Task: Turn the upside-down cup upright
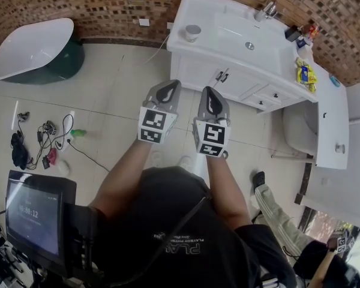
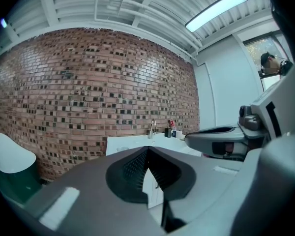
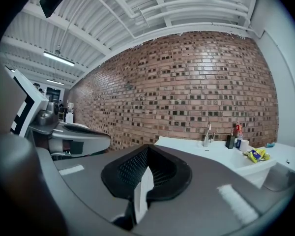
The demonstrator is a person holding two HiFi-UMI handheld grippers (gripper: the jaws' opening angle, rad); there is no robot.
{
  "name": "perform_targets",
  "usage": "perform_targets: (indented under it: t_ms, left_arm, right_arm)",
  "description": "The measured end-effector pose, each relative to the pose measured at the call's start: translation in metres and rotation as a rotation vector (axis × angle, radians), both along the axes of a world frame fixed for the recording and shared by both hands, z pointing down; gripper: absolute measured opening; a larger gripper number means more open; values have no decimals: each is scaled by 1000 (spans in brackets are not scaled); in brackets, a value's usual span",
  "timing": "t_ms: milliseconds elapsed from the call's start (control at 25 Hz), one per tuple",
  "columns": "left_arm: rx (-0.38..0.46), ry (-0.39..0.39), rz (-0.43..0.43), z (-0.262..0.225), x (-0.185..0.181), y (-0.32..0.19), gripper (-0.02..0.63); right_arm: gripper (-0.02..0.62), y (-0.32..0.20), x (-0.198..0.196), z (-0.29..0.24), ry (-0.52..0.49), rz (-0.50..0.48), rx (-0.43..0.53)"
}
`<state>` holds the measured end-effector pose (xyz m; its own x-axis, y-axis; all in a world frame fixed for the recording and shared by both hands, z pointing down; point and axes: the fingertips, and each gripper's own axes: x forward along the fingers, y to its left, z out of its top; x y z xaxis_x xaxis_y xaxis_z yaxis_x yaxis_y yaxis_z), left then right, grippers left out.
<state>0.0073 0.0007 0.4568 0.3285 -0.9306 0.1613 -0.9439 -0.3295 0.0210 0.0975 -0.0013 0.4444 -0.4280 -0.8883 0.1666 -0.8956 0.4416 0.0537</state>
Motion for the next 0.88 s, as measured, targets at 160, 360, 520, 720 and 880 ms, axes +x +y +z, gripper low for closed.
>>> perform_targets:
  t_ms: [160,360,520,720,880]
  left_arm:
    - [-3,-15,-1,-1,0,0,-2]
    - [-5,-14,-4,2,0,-1,-2]
    - [-17,5,1,9,2,9,-2]
    - [-23,13,0,9,4,10,-2]
    - [-18,13,-9,6,3,14,-2]
  right_arm:
    - [12,-1,3,0,0,5,-1]
    - [12,-2,5,1,4,4,-3]
    - [12,6,4,6,11,2,-6]
    - [12,9,6,6,7,5,-1]
    - [12,13,7,7,-2,16,-2]
